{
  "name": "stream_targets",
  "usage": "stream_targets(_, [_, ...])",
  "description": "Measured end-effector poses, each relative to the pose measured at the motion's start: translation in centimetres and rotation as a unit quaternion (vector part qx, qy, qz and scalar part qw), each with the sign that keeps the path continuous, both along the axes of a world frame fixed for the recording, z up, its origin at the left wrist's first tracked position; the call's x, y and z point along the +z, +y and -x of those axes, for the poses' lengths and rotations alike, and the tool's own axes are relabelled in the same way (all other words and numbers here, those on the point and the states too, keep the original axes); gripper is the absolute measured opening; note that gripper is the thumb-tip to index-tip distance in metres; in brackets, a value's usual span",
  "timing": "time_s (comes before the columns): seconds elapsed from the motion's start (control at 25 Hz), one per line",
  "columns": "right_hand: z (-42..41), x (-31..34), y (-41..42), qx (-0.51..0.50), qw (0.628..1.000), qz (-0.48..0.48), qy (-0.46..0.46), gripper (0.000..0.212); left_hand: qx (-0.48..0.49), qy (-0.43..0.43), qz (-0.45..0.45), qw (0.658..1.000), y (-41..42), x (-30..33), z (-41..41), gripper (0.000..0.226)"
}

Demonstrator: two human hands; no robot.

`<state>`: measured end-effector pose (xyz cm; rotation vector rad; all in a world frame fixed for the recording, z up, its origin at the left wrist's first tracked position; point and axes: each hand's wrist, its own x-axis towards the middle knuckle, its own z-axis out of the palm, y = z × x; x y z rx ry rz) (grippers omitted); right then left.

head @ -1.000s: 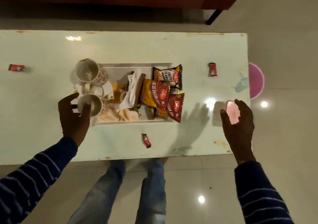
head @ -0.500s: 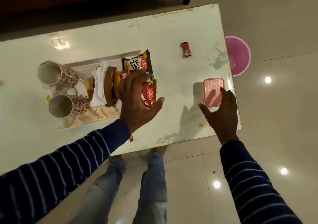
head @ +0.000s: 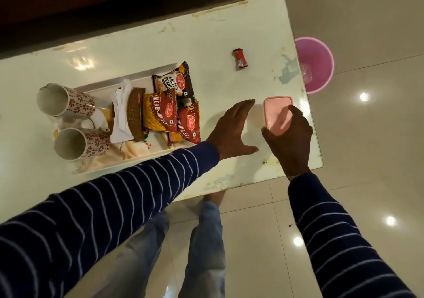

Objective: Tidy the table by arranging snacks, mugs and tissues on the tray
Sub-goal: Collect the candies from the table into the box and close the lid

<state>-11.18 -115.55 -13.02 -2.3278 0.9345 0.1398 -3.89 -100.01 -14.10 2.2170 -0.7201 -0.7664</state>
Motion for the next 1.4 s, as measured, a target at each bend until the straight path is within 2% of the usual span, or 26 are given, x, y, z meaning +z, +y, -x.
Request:
stream_targets(0.08, [-0.1, 1.7, 1.1, -0.007, 0.999, -0.024, -0.033, 0.091, 0.000, 0.018, 0.007, 1.000, -0.7, 0.0, -0.4, 0.130])
stream_targets(0.16, [0.0, 3.4, 2.6, -0.014, 0.997, -0.045, -0.066, 0.092, 0.026, 0.059, 0.054, 0.996, -0.9, 0.2, -0.6, 0.134])
stream_targets(0.32, [0.4, 5.8, 4.6, -0.036, 0.996, -0.067, -0.055, 0.089, 0.093, 0.121, 0.142, 0.978, -0.1, 0.5, -0.3, 0.105])
stream_targets(0.44, [0.5, 7.0, 5.1, -0.022, 0.995, -0.094, -0.039, 0.077, 0.090, 0.073, 0.139, 0.983, 1.1, 0.6, -0.5, 0.103])
stream_targets(0.56, [0.2, 8.2, 5.2, -0.047, 0.974, -0.210, -0.069, 0.065, 0.088, 0.025, 0.145, 0.985, 3.1, 1.0, -0.9, 0.105])
stream_targets(0.64, [0.1, 8.5, 4.4, -0.108, 0.923, -0.355, -0.101, 0.058, 0.105, 0.023, 0.146, 0.983, 4.7, 1.7, -1.0, 0.106])
stream_targets(0.72, [0.1, 8.4, 3.2, -0.199, 0.818, -0.524, -0.127, 0.054, 0.128, 0.037, 0.148, 0.980, 6.6, 2.5, -0.8, 0.107])
stream_targets(0.76, [0.3, 8.2, 2.7, -0.229, 0.771, -0.580, -0.134, 0.051, 0.138, 0.041, 0.146, 0.979, 7.7, 2.9, -0.7, 0.109])
stream_targets(0.8, [0.5, 7.7, 2.5, -0.246, 0.740, -0.611, -0.137, 0.049, 0.146, 0.038, 0.141, 0.978, 8.9, 3.3, -0.4, 0.112])
stream_targets(0.88, [0.8, 6.0, 2.8, -0.296, 0.716, -0.616, -0.145, 0.045, 0.153, 0.030, 0.138, 0.978, 11.5, 4.0, 0.4, 0.120])
stream_targets(0.96, [1.1, 3.9, 3.5, -0.354, 0.726, -0.572, -0.140, 0.041, 0.157, 0.037, 0.130, 0.978, 14.1, 4.4, 1.7, 0.124])
stream_targets(1.0, [1.2, 2.9, 3.9, -0.366, 0.747, -0.541, -0.123, 0.036, 0.159, 0.048, 0.115, 0.979, 15.4, 4.4, 2.4, 0.123])
stream_targets(1.08, [1.6, 1.0, 4.3, -0.341, 0.814, -0.466, -0.066, 0.022, 0.161, 0.075, 0.081, 0.981, 17.9, 4.2, 3.8, 0.120])
stream_targets(1.16, [1.8, -0.5, 4.5, -0.328, 0.846, -0.419, -0.033, 0.014, 0.172, 0.095, 0.064, 0.978, 19.9, 4.0, 4.8, 0.116])
stream_targets(1.32, [1.6, -2.4, 4.4, -0.331, 0.869, -0.367, -0.023, 0.015, 0.211, 0.115, 0.061, 0.969, 22.5, 3.3, 6.2, 0.111])
stream_targets(1.4, [1.6, -3.0, 4.3, -0.292, 0.913, -0.286, 0.000, 0.020, 0.225, 0.124, 0.060, 0.964, 23.4, 3.0, 6.5, 0.111])
